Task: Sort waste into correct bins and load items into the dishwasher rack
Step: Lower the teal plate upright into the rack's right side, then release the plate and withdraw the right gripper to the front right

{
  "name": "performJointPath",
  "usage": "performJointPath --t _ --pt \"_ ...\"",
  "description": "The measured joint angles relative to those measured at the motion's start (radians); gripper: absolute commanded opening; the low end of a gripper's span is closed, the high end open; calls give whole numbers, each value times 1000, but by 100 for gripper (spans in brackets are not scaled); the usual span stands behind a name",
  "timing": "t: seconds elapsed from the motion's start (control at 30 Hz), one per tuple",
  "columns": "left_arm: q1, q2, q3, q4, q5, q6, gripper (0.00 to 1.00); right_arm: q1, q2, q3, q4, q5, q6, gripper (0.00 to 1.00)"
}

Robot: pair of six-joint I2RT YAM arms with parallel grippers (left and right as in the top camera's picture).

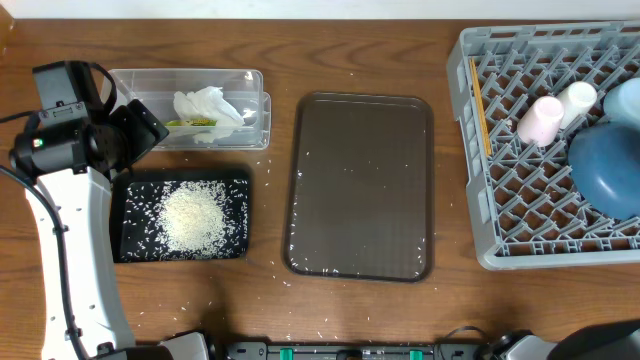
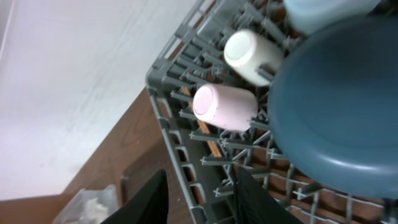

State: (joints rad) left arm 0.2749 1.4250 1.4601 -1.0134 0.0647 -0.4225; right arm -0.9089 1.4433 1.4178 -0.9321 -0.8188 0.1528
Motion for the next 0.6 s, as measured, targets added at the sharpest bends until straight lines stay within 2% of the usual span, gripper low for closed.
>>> performJointPath --t 0.17,0.3,0.47,0.6 --pt "0 0 0 0 0 0 89 24 -46 0 -4 71 0 32" --pt "0 0 0 0 0 0 89 97 -45 0 -32 98 -4 31" --pt "0 0 0 0 0 0 89 276 -45 0 -39 113 -56 35" --pt "0 0 0 0 0 0 88 475 -45 0 -4 152 -90 40"
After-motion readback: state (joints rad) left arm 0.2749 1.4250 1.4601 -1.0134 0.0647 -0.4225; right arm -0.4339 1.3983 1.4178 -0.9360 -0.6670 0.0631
